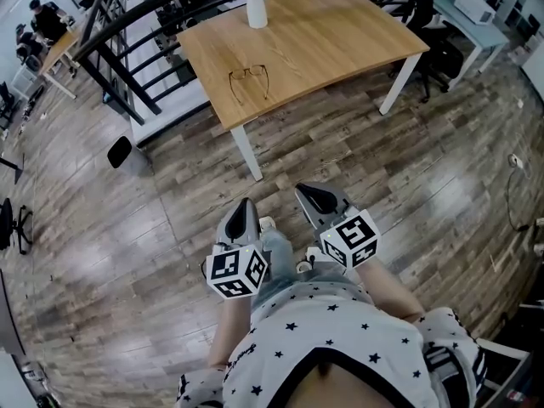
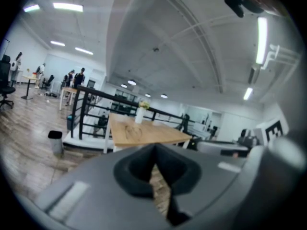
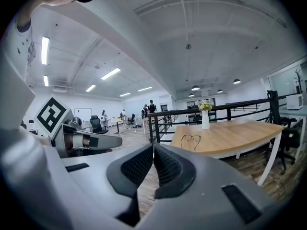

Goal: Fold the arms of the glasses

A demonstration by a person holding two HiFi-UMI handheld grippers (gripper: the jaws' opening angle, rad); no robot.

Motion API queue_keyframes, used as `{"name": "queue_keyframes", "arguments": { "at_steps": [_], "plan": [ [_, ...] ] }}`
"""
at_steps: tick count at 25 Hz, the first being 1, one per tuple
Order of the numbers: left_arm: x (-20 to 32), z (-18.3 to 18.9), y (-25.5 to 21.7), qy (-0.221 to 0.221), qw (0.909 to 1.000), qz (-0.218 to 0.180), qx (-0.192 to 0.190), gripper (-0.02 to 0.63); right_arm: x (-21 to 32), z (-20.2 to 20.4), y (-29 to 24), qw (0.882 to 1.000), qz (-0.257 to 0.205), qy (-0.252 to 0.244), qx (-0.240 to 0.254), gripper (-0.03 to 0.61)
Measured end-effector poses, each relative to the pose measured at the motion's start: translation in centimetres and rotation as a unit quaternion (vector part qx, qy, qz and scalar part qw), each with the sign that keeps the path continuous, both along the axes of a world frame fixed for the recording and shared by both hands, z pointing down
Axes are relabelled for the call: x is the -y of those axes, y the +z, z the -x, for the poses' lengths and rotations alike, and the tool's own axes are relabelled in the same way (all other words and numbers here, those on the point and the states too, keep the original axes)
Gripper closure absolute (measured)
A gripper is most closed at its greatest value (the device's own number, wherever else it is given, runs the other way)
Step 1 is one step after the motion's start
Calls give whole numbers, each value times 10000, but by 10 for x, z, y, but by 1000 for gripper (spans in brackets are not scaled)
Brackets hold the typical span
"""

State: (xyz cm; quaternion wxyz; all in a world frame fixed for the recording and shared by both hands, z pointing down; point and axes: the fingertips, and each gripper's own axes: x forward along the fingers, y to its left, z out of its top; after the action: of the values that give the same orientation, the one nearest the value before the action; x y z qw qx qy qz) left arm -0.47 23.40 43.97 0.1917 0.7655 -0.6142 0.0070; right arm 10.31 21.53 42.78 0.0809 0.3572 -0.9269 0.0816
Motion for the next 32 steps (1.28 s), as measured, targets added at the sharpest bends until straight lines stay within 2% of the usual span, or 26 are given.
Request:
{"name": "queue_keyframes", "arguments": {
  "at_steps": [8, 21, 32],
  "plan": [
    [52, 11, 5, 119, 9999, 34, -17, 606, 49, 9, -1, 9999, -32, 121, 6, 561],
    [170, 47, 3, 279, 9996, 59, -91, 607, 166, 48, -12, 9997, -185, 159, -78, 561],
    [255, 80, 10, 682, 9974, 224, -25, 607, 250, 82, -13, 9986, -189, 397, -296, 560]
  ]
}}
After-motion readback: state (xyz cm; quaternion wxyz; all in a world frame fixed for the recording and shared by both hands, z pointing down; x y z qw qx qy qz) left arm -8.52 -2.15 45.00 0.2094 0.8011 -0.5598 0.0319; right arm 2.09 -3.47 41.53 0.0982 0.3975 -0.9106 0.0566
